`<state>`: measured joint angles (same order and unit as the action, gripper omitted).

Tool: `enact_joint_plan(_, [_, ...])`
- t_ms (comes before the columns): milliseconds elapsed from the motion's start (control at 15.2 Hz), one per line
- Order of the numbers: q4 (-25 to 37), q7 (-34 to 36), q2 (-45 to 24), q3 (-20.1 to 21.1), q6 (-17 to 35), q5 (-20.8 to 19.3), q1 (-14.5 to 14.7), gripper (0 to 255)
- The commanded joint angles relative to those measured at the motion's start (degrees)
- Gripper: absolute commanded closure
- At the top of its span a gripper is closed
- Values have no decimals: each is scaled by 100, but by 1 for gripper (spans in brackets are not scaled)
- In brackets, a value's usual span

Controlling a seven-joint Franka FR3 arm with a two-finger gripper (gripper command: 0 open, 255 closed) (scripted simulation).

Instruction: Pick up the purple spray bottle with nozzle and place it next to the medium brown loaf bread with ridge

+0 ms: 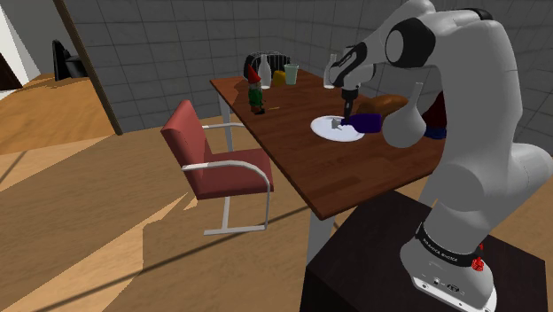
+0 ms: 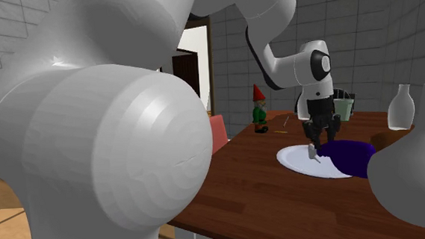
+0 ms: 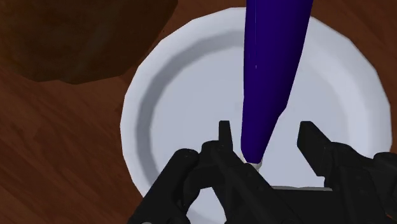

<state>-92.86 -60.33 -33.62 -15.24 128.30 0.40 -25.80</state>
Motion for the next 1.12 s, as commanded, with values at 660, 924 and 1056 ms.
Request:
enact_joint_plan(660, [149,48,387,-42,-535,-82,94,0])
enact_joint_plan(924, [150,48,387,-42,-535,-82,94,0])
enact_joint_plan(1056, [150,48,387,-42,-535,-82,94,0])
